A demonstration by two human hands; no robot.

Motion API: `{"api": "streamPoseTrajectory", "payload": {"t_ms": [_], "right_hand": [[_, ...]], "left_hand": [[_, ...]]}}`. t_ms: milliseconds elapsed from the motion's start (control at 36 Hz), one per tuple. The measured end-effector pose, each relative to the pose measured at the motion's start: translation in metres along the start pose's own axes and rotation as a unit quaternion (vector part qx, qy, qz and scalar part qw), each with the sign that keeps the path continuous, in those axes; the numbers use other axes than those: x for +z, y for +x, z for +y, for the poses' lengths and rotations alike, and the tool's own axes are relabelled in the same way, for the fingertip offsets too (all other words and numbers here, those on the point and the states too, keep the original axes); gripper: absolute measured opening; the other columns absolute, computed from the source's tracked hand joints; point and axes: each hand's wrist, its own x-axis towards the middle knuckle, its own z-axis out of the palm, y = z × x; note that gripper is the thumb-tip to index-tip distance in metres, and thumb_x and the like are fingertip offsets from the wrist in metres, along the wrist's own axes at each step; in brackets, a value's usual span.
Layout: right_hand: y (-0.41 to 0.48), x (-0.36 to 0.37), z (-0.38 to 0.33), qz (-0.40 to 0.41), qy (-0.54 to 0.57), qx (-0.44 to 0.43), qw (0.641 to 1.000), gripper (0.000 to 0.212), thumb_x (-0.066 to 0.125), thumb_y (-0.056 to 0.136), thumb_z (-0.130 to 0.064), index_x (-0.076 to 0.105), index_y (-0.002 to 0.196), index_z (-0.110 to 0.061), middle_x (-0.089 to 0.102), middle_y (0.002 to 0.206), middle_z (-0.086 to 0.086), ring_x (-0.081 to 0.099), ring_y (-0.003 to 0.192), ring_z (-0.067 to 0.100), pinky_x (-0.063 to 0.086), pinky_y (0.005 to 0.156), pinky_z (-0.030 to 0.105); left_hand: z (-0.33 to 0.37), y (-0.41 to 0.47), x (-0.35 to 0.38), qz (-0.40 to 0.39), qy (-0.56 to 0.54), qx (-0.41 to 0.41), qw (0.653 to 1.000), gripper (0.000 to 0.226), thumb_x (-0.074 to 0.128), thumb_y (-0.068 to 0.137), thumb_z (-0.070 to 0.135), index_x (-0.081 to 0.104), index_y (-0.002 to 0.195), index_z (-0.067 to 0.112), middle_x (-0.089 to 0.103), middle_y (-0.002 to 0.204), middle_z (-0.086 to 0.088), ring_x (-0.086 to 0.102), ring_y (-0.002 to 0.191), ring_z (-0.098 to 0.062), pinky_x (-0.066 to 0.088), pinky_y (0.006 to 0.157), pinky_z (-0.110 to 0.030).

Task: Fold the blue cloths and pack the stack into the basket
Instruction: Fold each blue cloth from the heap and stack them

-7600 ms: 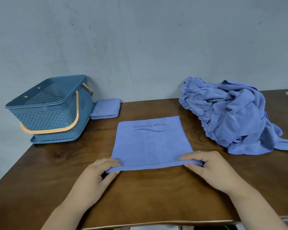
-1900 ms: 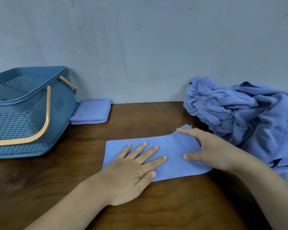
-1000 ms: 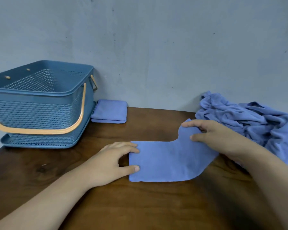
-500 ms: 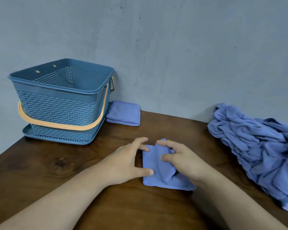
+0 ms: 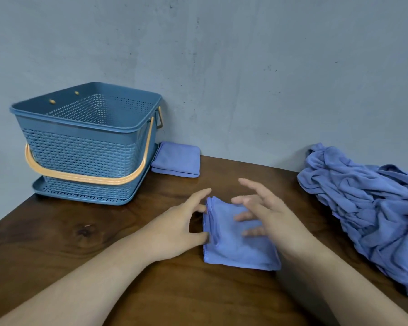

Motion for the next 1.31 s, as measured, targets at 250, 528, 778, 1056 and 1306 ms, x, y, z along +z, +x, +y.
{"api": "streamPoseTrajectory", "payload": {"t_ms": [250, 528, 778, 1056, 1306], "right_hand": [[-0.003, -0.016, 0.04, -0.103, -0.403, -0.165, 0.894, 0.04, 0.056, 0.104, -0.051, 0.057, 0.144, -0.045, 0.046, 0.148, -0.033, 0.039, 0.141, -0.007, 0.033, 0.118, 0.022], [-0.011, -0.005, 0.036, -0.192, -0.453, -0.072, 0.867, 0.067, 0.038, 0.092, -0.086, 0.006, 0.15, -0.077, -0.018, 0.166, -0.039, -0.03, 0.152, -0.004, -0.009, 0.129, 0.035], [-0.012, -0.006, 0.031, -0.214, -0.402, -0.057, 0.888, 0.07, 0.049, 0.09, -0.085, 0.01, 0.149, -0.078, -0.014, 0.167, -0.038, -0.029, 0.153, -0.004, -0.01, 0.127, 0.039], [-0.01, -0.035, 0.034, 0.13, -0.392, 0.105, 0.905, 0.038, 0.055, 0.094, -0.067, 0.071, 0.11, -0.038, 0.061, 0.116, -0.021, 0.049, 0.118, 0.013, 0.045, 0.1, 0.04], [0.004, -0.017, 0.027, 0.102, -0.144, 0.13, 0.976, 0.022, 0.076, 0.083, -0.037, 0.068, 0.09, -0.018, 0.062, 0.071, -0.009, 0.056, 0.073, 0.015, 0.046, 0.069, 0.037]], "left_hand": [[-0.006, 0.002, 0.006, 0.014, 0.081, 0.034, 0.996, 0.051, 0.058, 0.106, 0.034, 0.046, 0.153, 0.051, 0.044, 0.148, 0.035, 0.027, 0.144, 0.014, 0.026, 0.124, -0.023], [0.001, 0.003, 0.006, 0.082, 0.069, 0.03, 0.994, 0.044, 0.046, 0.111, 0.026, 0.048, 0.15, 0.046, 0.031, 0.159, 0.031, 0.013, 0.152, 0.011, 0.014, 0.123, -0.019], [0.019, -0.006, 0.009, 0.029, 0.149, 0.143, 0.978, 0.018, 0.056, 0.102, 0.05, 0.058, 0.119, 0.043, 0.056, 0.119, 0.026, 0.055, 0.113, -0.005, 0.044, 0.103, -0.033], [0.014, -0.006, 0.007, 0.046, 0.06, 0.057, 0.996, 0.028, 0.075, 0.091, 0.052, 0.058, 0.11, 0.043, 0.055, 0.118, 0.027, 0.054, 0.12, -0.001, 0.045, 0.1, -0.022], [0.013, 0.005, -0.004, 0.146, -0.171, -0.101, 0.969, 0.034, 0.076, 0.096, 0.031, 0.058, 0.124, 0.036, 0.066, 0.123, 0.011, 0.065, 0.107, 0.006, 0.048, 0.098, -0.02]]}}
